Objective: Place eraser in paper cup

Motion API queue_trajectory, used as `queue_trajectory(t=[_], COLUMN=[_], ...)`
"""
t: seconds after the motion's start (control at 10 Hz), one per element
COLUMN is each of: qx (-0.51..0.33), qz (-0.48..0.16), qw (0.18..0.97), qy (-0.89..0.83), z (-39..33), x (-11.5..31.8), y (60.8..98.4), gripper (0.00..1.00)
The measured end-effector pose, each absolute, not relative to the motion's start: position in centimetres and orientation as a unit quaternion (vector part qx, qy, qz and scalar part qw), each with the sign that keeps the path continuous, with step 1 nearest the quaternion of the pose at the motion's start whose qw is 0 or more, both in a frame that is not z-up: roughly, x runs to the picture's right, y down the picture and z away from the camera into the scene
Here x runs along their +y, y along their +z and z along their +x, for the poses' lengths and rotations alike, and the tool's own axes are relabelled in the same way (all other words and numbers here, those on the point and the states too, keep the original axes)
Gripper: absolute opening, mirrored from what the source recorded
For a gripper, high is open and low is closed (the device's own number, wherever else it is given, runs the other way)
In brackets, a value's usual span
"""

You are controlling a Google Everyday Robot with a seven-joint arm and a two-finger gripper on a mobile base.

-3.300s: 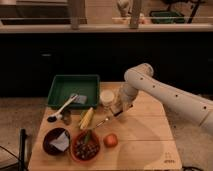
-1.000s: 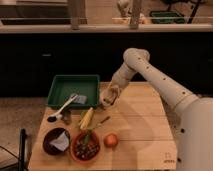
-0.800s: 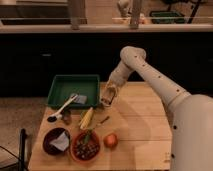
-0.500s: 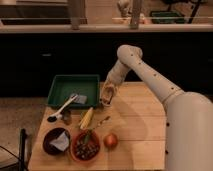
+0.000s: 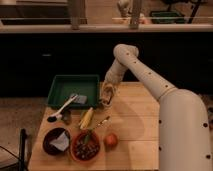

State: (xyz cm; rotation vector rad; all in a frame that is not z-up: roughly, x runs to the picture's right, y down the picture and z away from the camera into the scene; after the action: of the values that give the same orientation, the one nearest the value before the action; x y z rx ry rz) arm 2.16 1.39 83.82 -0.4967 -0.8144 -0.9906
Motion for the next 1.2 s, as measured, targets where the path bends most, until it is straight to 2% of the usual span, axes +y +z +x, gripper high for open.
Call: queue_trajectory(t=[0.4,0.5,1.2], qx=[-0.374,-0.374,-0.363], qz=[-0.233,-0.233,-0.234], qw=[0.772,0.772,0.775], qy=[-0.458,-0.458,-0.461], z=[1.83,1.74,2.16], x=[1.24,1.21,0.56], y=[84.53,84.59,84.37], gripper=[0.74,0.79,0.8])
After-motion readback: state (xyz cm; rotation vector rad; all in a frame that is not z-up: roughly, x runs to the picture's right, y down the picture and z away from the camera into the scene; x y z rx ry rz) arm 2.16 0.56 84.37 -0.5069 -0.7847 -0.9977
